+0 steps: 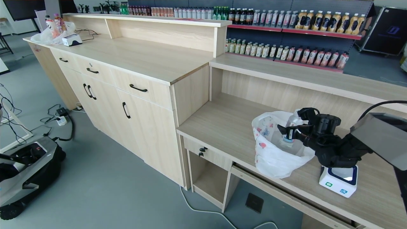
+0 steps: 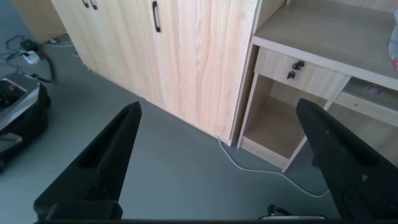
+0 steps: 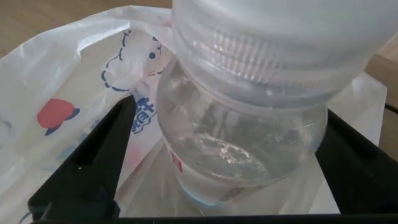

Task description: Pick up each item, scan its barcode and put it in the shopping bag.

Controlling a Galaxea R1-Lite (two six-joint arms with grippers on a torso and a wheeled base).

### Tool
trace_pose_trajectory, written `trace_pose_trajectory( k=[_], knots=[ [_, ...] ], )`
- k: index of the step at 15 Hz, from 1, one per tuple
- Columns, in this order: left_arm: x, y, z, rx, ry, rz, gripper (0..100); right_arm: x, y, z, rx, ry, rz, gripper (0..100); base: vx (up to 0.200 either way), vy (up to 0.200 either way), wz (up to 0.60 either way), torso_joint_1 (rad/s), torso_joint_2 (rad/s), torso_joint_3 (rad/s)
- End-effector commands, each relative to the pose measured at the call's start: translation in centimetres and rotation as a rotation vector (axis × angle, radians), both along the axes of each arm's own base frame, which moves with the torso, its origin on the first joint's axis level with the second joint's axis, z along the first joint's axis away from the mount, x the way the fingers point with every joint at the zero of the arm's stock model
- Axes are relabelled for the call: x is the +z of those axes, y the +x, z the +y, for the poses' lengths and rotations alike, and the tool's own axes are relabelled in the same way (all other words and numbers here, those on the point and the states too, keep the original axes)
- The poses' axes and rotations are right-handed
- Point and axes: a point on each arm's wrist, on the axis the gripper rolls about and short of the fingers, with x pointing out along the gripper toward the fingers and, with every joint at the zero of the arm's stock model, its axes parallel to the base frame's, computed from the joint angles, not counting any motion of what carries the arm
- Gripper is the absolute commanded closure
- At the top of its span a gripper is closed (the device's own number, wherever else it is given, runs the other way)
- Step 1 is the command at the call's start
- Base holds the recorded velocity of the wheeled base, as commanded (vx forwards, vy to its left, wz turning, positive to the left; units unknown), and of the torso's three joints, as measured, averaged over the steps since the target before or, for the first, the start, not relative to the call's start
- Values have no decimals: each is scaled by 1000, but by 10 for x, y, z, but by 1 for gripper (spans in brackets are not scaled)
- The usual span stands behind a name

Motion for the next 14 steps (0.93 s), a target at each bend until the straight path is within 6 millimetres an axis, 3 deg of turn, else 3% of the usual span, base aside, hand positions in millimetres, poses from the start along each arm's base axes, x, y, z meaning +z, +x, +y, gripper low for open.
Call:
trace_pose_trajectory(
  k=[1,2,3,4,7,9,10,14],
  knots=[
    [0,0,0,0,0,0,0,44,-16,1,49,-2,-70,0,0,0,0,0,0,0],
    [0,0,0,0,0,0,0,83,-44,1,98,-11,-118,0,0,0,0,0,0,0],
    [0,0,0,0,0,0,0,93,-55,-1,106,-15,-122,0,0,0,0,0,0,0],
    [0,0,0,0,0,0,0,121,-89,-12,106,-84,-159,0,0,0,0,0,0,0],
    [0,0,0,0,0,0,0,149,-145,-44,-3,-261,-200,0,0,0,0,0,0,0],
    [0,0,0,0,0,0,0,165,-159,-64,-92,-304,-207,0,0,0,-600,5,0,9],
    [0,0,0,0,0,0,0,179,-166,-83,-197,-312,-179,0,0,0,-600,-2,2,2],
    [0,0,0,0,0,0,0,215,-188,-145,-477,-280,40,0,0,0,-600,2,1,4]
  ],
)
